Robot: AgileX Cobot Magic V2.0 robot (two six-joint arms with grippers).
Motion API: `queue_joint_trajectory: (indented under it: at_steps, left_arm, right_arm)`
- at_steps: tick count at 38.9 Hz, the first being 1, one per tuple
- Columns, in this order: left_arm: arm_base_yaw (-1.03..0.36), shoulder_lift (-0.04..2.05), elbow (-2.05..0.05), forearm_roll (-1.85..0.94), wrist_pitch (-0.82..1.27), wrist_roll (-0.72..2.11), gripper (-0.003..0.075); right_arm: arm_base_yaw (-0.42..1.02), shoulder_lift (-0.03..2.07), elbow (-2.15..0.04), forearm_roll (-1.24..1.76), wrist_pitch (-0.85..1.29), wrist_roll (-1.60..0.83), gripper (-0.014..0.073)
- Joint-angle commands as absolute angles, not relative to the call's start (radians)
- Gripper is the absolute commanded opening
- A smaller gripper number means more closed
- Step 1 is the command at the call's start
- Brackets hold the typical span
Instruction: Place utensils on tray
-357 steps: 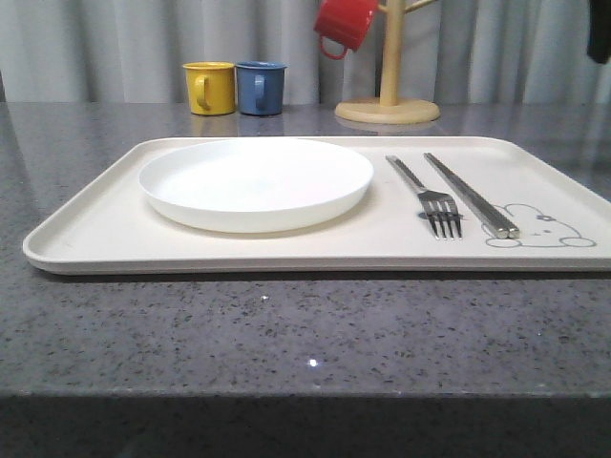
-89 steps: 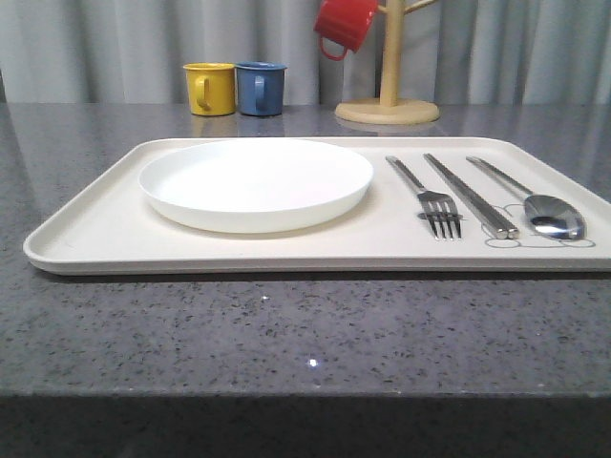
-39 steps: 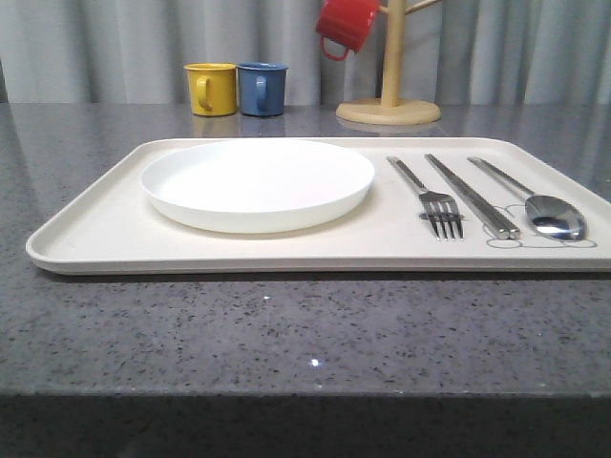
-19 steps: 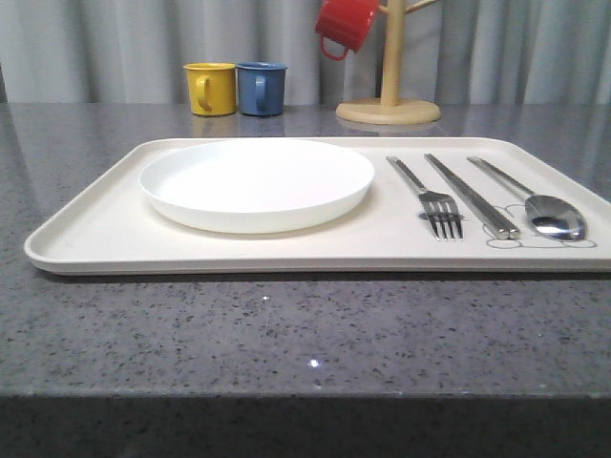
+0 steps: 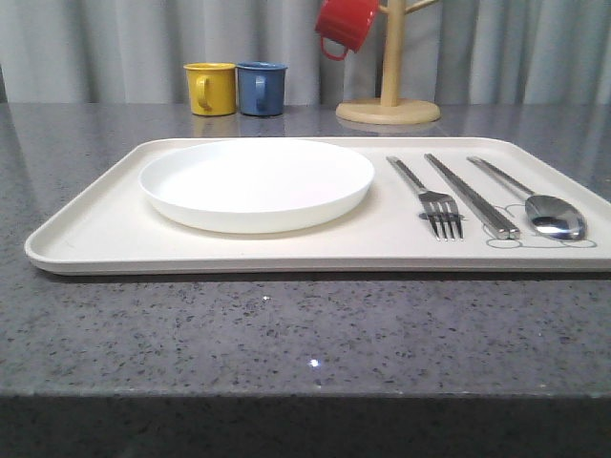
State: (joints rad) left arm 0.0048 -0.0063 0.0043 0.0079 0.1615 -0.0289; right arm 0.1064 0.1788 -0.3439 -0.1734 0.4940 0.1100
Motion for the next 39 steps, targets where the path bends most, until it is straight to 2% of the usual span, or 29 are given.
queue_joint_trajectory:
  at_steps: [1, 14, 26, 30, 39]
  left_arm:
    - [0.005, -0.028, 0.008, 0.0, 0.073, -0.039, -0.0018]
    - [0.005, -0.028, 0.008, 0.0, 0.073, -0.039, -0.0018]
    - [0.005, -0.028, 0.008, 0.0, 0.073, -0.039, -0.0018]
    - [0.005, -0.028, 0.008, 0.0, 0.073, -0.039, -0.0018]
    - [0.005, -0.026, 0.008, 0.0, 0.073, -0.039, -0.0018]
  right_arm:
    - [0.099, 0.189, -0.368, -0.193, 0.413, 0.104, -0.0113]
    - [0.099, 0.189, -0.358, -0.193, 0.4, 0.104, -0.0113]
    - [0.071, 0.062, -0.05, 0.027, 0.033, -0.033, -0.0113]
    - [0.037, -0.004, 0.027, 0.066, 0.037, -0.053, -0.0113]
    - [0.005, -0.028, 0.026, 0.07, 0.111, -0.053, -0.0113]
